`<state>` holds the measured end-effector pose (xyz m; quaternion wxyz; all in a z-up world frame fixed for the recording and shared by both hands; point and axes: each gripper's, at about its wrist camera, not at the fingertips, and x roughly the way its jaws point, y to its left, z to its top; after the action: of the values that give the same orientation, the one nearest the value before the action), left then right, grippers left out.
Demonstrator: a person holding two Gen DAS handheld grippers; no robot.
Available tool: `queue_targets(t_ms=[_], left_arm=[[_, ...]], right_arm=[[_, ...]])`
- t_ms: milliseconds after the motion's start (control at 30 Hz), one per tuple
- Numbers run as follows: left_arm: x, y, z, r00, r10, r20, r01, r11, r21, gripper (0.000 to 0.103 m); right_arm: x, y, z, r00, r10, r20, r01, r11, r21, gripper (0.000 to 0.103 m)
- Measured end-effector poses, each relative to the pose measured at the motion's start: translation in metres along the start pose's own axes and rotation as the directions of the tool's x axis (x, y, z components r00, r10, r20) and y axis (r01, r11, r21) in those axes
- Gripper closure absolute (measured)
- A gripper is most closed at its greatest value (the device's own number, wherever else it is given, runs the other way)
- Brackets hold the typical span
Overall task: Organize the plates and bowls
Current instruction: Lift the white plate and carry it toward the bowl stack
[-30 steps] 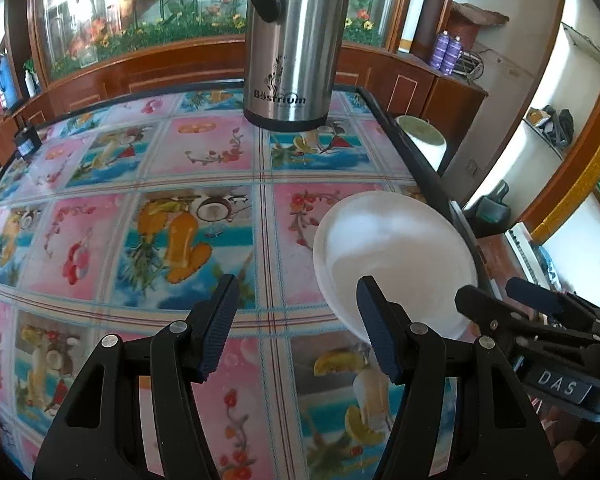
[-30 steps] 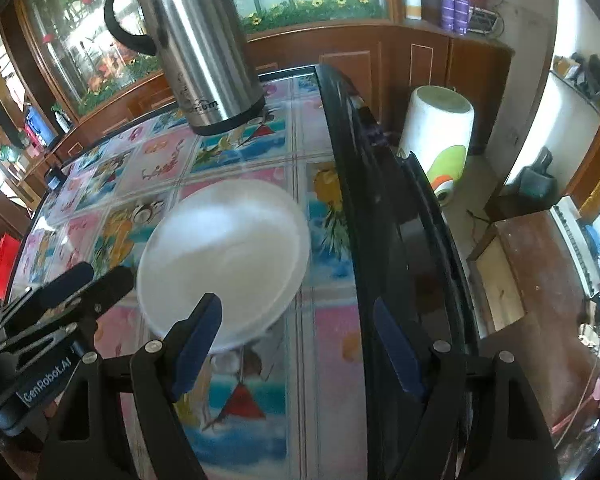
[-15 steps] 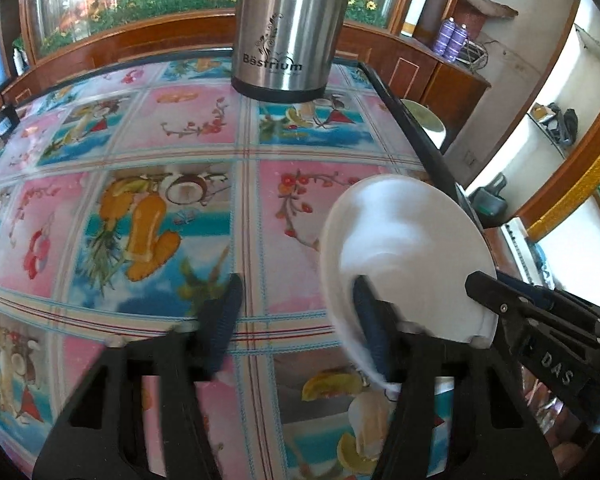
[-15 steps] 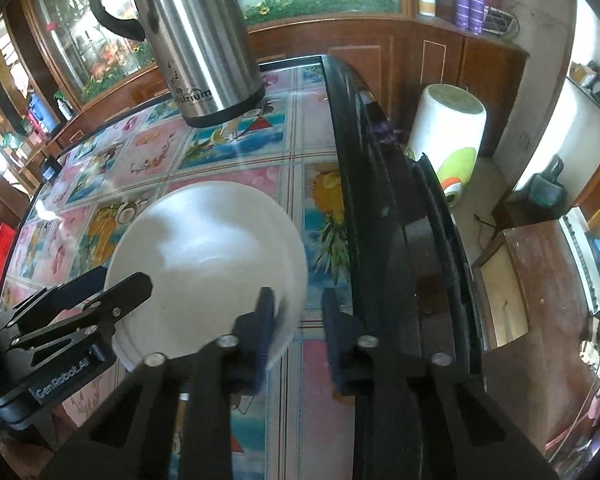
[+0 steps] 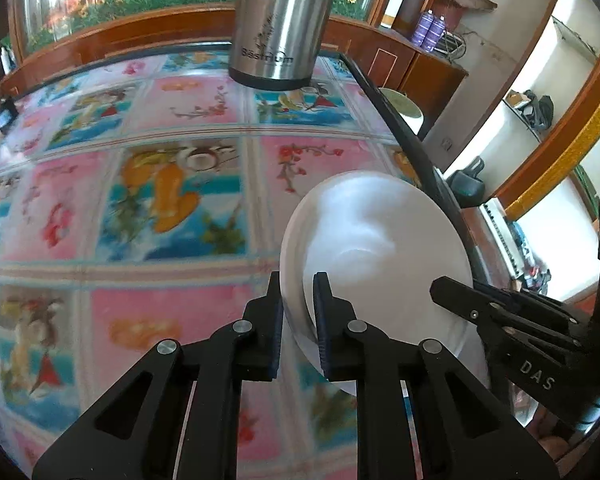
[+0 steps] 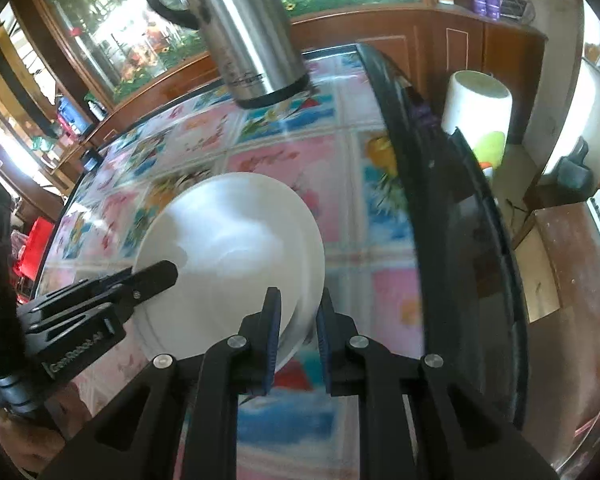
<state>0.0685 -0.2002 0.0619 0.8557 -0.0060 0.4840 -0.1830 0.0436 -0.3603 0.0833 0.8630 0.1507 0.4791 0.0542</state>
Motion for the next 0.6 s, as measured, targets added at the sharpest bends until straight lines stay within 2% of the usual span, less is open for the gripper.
queue_targets(t_ms=[300, 600], left_arm=[[-0.049, 0.042, -0.045, 0.996, 0.082, 0.036, -0.082, 0.997, -0.007, 0.09], [-0.085, 0.085, -0.08, 0.992, 0.11, 0.063, -0.107, 0.993, -0.042, 0.09]], right_arm=[[-0.007, 0.061, -0.04, 0.999, 0.033, -0.015, -0.033, 0.997, -0.07, 0.085], [-0.009, 0.116, -0.068, 0.998, 0.062, -0.021, -0.064, 0.991, -0.113, 0.083]])
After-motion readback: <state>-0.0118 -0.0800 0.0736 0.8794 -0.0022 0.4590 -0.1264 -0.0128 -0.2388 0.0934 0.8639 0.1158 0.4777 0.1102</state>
